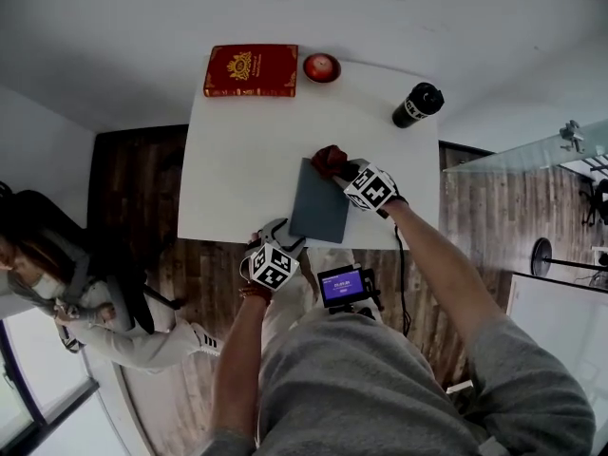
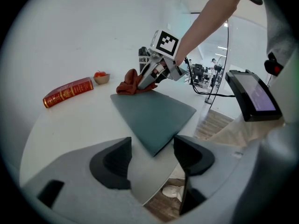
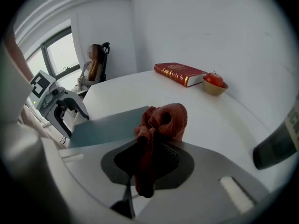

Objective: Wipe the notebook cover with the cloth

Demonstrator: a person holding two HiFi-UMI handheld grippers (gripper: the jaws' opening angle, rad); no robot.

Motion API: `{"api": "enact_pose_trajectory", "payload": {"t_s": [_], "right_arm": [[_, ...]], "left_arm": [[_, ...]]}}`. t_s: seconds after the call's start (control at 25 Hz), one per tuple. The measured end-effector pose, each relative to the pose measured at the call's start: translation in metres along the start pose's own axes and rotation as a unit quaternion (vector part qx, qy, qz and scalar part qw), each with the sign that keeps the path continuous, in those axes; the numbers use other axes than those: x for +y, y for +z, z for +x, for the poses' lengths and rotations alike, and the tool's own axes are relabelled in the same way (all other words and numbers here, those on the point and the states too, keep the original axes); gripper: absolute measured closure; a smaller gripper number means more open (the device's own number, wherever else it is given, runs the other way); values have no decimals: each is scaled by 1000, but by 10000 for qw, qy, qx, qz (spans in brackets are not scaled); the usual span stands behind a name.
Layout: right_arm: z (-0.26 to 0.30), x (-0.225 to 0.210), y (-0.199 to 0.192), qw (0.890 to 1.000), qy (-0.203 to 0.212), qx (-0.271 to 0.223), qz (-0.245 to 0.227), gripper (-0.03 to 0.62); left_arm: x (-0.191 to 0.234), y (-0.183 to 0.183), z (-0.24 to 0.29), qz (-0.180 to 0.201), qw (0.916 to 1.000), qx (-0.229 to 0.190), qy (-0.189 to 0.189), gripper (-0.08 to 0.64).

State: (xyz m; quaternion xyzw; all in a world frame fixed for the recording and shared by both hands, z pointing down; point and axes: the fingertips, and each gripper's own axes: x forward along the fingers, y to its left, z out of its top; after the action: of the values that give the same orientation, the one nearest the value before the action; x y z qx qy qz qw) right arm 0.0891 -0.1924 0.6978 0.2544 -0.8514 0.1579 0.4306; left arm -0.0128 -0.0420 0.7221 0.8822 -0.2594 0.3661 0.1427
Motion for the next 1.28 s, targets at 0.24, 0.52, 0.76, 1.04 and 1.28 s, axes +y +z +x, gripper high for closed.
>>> {"api": "enact_pose_trajectory", "payload": {"t_s": [0.24, 0.52, 0.76, 1.04, 1.28], "right_arm": [[3, 11, 0, 9981, 267, 303, -465, 534], [4, 16, -1, 9982, 224, 349, -439, 537], [4, 26, -5, 9986, 177, 310, -400, 537], [1, 39, -7, 9990, 150, 267, -318, 537], [2, 56, -10, 9990, 205, 215, -336, 538]], "left_arm": [[5, 2, 0, 25, 10000, -12, 25, 275], [6, 3, 2, 16, 10000, -32, 50, 275], [6, 0, 2, -1, 10000, -5, 41, 274], [5, 3, 2, -1, 10000, -26, 46, 273], [6, 1, 2, -28, 10000, -8, 48, 272]]}}
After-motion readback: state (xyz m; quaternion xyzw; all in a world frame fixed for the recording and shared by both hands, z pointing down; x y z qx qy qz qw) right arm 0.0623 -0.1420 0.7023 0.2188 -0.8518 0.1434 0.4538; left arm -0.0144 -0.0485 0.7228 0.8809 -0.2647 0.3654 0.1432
